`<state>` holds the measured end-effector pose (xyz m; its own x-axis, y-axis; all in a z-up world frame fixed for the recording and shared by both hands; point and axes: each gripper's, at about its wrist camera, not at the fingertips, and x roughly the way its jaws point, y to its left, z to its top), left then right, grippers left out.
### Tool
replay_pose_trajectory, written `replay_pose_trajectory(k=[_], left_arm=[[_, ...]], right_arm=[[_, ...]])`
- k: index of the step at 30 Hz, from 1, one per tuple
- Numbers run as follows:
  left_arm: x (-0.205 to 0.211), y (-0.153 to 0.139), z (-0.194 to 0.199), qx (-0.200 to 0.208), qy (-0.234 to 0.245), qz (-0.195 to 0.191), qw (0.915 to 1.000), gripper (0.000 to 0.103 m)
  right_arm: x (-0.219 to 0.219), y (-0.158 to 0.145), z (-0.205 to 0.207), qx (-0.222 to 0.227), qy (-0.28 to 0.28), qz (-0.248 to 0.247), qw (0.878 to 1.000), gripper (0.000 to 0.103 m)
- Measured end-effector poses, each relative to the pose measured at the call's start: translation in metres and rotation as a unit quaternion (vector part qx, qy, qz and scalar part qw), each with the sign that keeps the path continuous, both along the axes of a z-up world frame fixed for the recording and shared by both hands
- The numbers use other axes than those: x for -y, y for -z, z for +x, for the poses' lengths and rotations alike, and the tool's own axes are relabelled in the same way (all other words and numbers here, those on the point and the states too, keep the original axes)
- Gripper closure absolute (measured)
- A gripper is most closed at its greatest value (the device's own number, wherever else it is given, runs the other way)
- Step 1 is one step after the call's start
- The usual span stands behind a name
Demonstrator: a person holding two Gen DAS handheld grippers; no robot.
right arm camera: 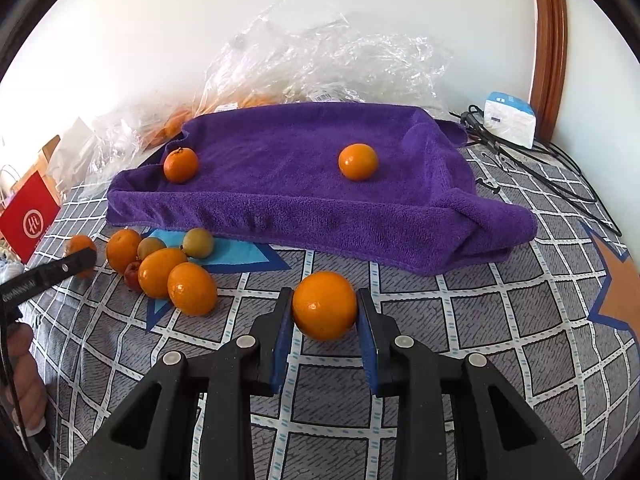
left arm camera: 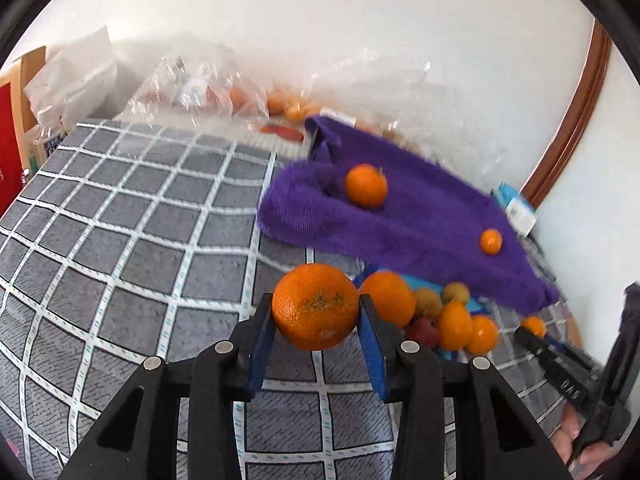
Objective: Organize fruits
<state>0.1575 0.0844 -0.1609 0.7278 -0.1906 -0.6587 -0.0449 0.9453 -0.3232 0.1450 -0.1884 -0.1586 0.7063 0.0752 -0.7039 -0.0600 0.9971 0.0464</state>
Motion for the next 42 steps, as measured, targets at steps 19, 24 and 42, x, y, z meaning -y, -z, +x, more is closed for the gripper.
replay_pose_trajectory(k=[19,24,42], left_arm=[[0.003,-0.002,-0.001,0.017,-0.017,0.018,0.9995,0.065],[0.003,-0.003,-0.001,0.02,-0.016,0.019,0.9995,0.065],[0.015,-0.056,0.012,0.07,0.009,0.02,0.9973,0.065]], right_arm=[[-0.002,-0.001,-0.001,0.003,-0.014,0.009,1.0,0.073],[0.0,-0.001,-0.002,0.006,-0.016,0.02,1.0,0.073],[-0.005,-0.05,0.009,0.051,-0.016,0.027,0.998,0.073]])
